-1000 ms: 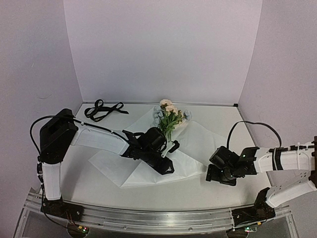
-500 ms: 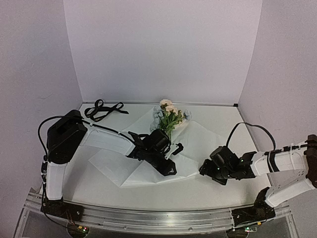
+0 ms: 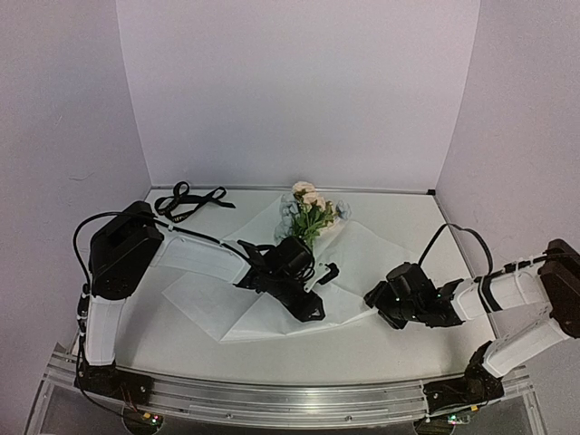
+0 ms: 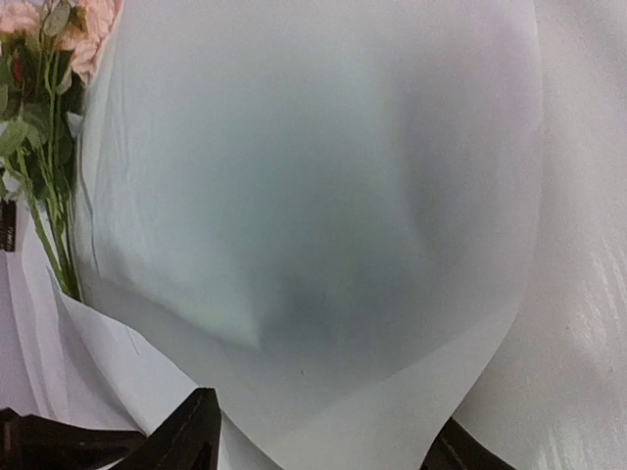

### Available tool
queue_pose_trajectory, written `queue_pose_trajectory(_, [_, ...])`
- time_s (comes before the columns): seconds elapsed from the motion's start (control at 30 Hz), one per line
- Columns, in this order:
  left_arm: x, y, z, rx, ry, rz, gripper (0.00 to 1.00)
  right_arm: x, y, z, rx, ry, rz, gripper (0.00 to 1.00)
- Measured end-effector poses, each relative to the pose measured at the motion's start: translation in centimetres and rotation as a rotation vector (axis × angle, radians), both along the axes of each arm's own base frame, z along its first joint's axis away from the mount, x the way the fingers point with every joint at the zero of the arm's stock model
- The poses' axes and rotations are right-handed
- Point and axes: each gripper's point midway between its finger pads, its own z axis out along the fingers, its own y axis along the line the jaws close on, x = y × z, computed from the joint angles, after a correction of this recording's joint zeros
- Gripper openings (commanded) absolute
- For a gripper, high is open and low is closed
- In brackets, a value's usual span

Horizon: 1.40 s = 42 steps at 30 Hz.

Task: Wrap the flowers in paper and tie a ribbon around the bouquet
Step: Pick up the one-fourth-folded wrapping paper from the center of the board.

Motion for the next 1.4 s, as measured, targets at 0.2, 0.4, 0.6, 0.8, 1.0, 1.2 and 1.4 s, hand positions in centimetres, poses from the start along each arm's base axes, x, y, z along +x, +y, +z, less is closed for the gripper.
queue_pose_trajectory(0.2, [0.0,0.0,-0.2,0.008,-0.002,-0.008,0.33,1.3,0.7,-0.1,0.124,-0.052,-0.06,0.51])
queue_pose_trajectory(0.4, [0.0,-0.1,-0.1,0.009,0.001,-0.011,0.33,0.7,0.5,0.4,0.193,-0.081,-0.062,0.65])
queue_pose_trajectory(0.6, [-0.1,-0.2,-0.2,0.007,0.006,-0.015,0.33,-0.5,-0.2,0.7,0.211,-0.089,-0.044,0.63])
queue_pose_trajectory(0.8, [0.0,-0.4,-0.3,0.005,0.006,-0.018,0.32,-1.0,-0.6,0.2,0.198,-0.076,-0.04,0.47])
queue_pose_trajectory(1.0, [-0.1,-0.5,-0.2,0.004,0.008,-0.023,0.32,-1.2,-0.9,-0.1,0.191,-0.075,-0.041,0.44])
queue_pose_trajectory(1.2, [-0.1,-0.5,-0.3,0.008,0.011,-0.025,0.32,-1.8,-1.6,-0.4,0.164,-0.079,-0.037,0.33])
queue_pose_trajectory(1.4, [-0.2,-0.6,-0.3,0.006,0.01,-0.036,0.32,-2.0,-2.0,-0.9,0.122,-0.073,-0.02,0.15])
